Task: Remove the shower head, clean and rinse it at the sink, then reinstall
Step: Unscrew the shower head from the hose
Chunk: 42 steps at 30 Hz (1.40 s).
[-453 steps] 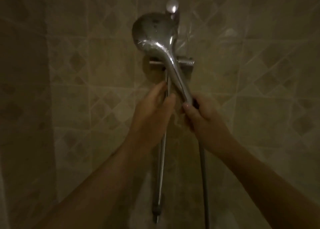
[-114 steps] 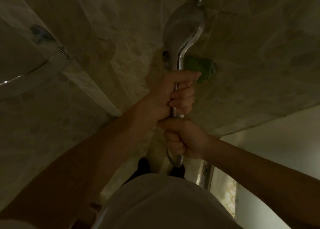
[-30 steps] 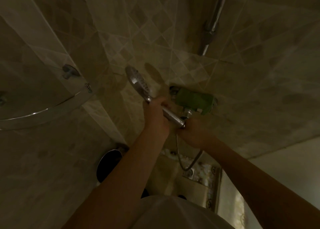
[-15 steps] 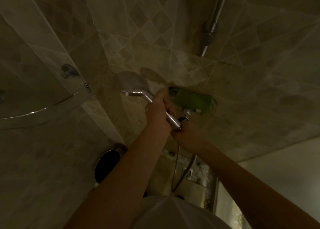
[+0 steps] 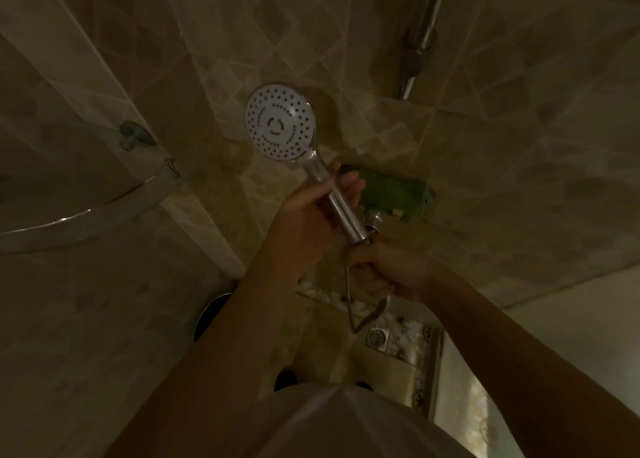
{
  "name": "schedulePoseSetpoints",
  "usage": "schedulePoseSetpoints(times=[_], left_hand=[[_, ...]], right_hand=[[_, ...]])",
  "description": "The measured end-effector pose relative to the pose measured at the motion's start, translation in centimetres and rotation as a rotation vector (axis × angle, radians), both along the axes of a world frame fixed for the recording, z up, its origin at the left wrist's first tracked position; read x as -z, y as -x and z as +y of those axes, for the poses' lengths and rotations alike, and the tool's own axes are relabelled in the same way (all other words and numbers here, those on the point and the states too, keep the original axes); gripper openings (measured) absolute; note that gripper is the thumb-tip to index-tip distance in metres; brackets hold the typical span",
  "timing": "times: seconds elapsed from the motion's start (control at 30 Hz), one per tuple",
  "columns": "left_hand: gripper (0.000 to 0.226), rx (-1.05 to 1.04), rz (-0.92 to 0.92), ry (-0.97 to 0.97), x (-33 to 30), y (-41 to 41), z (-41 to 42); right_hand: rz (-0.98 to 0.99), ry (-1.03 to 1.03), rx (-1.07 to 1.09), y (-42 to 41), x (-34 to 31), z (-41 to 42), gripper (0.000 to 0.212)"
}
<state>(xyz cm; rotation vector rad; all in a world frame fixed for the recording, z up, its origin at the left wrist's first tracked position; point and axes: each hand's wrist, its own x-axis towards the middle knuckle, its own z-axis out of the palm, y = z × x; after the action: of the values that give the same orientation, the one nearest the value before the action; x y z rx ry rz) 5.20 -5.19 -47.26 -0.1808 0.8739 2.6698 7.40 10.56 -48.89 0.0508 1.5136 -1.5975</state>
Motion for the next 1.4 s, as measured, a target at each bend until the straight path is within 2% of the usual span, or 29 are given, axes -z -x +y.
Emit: schedulePoseSetpoints(times=[0.2,0.27,0.3,0.33,0.4,0.47,0.53,0.6,0.73,0.83,0.93,1.0,1.1,1.2,1.3,1.37,1.4], left_hand=[[0.042,0.024,-0.083,-0.114,0.1,1.3,1.0],[0.028,-0.001,-0.125,-0.035,0.4,1.5,1.2],[0.023,-0.021,-0.161,0.028,0.5,1.7,1.4],[0.030,-0.047,-0.204,0.081,0.7,1.9,1.6],[0.042,-0.112,-0.318,0.201,0.8,2.2,2.2],[0.040,-0.225,-0.423,0.308,1.1,2.1,2.7],[0.038,-0.321,-0.448,0.365,1.5,2.0,3.0],[0.032,-0.342,-0.415,0.366,1.4,1.9,3.4],[0.009,-0.338,-0.289,0.345,0.9,1.5,3.5],[0.033,-0.229,-0.112,0.297,1.4,0.8,2.6],[0.042,-0.127,0.012,0.327,1.7,0.3,1.3],[0.035,-0.135,0.029,0.350,1.7,0.1,0.5],[0.027,-0.189,0.035,0.514,1.7,-0.1,-0.3],[0.031,-0.256,0.042,0.604,1.8,-0.4,-0.3],[0.043,-0.308,0.100,0.662,2.3,-0.9,0.1],[0.045,-0.260,0.107,0.578,2.6,-0.9,0.3],[0.047,-0.210,0.084,0.451,2.6,-0.8,0.3]], right_hand=[[-0.079,0.075,-0.115,-0.2,1.0,-0.8,0.035],[-0.056,0.010,-0.058,-0.2,1.5,-0.8,0.036],[-0.011,-0.074,-0.023,-0.2,1.7,-0.8,0.036],[0.067,-0.198,0.012,-0.3,1.9,-0.9,0.035],[0.288,-0.504,0.082,-0.5,2.4,-1.1,0.027],[0.546,-0.727,0.113,-0.8,3.1,-1.5,0.023],[0.707,-0.837,0.145,-1.2,4.0,-1.7,0.016],[0.752,-0.881,0.197,-1.2,4.4,-1.6,0.016],[0.706,-0.776,0.269,-0.3,4.2,-1.1,0.010],[0.659,-0.692,0.274,0.1,4.0,-0.7,0.008],[0.693,-0.677,0.254,0.4,3.6,-0.4,0.014],[0.713,-0.706,0.213,0.5,3.3,-0.2,0.013],[0.753,-0.765,0.191,0.5,3.0,-0.1,0.014],[0.790,-0.827,0.148,0.1,3.0,-0.5,0.013],[0.745,-0.739,0.172,0.0,3.1,-1.2,0.008],[0.677,-0.649,0.188,0.0,2.8,-1.4,0.013],[0.610,-0.588,0.190,-0.1,2.5,-1.4,0.017]])
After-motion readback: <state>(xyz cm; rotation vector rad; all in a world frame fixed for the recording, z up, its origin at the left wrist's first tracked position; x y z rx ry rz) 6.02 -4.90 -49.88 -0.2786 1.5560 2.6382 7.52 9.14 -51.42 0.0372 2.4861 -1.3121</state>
